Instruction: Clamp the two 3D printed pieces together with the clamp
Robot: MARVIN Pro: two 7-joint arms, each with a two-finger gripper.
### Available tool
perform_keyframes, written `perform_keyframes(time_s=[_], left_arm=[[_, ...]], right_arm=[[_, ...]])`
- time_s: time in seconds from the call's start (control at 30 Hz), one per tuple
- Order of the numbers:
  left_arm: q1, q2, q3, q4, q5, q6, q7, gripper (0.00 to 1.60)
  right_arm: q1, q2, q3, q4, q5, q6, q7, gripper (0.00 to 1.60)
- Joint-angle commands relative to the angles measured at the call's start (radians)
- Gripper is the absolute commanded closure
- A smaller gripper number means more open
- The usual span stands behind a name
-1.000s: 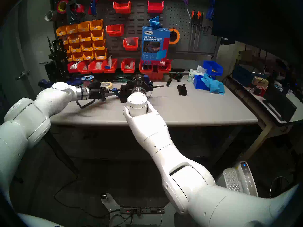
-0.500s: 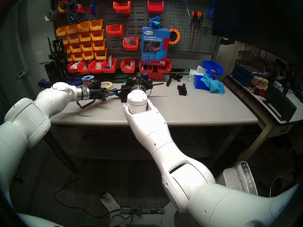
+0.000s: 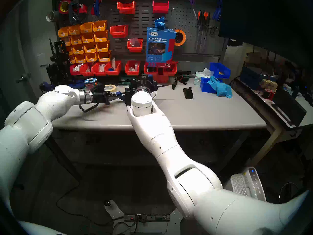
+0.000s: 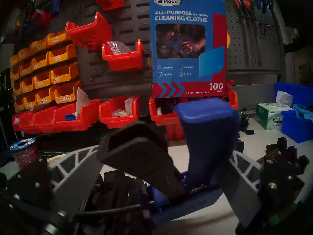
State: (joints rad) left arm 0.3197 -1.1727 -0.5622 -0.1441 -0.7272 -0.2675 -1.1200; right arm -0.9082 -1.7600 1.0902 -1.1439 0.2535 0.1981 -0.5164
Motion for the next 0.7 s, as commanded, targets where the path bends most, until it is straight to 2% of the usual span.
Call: perform_keyframes(time_s=[0.0,0.67], left_arm=[[-0.011,-0.030,0.000,-0.015,0.000,0.002,-0.005,1.60],[-0.012,-0.032,-0.001,-0.016,0.000,0.012,-0.005,1.60]], right_arm=[[0.031,-0.020,-0.006,-0.022,0.000,-0.005,0.005,0.00],[0.040,-0.020,-0.007,-0.020,0.012,-0.005,0.005,0.00]])
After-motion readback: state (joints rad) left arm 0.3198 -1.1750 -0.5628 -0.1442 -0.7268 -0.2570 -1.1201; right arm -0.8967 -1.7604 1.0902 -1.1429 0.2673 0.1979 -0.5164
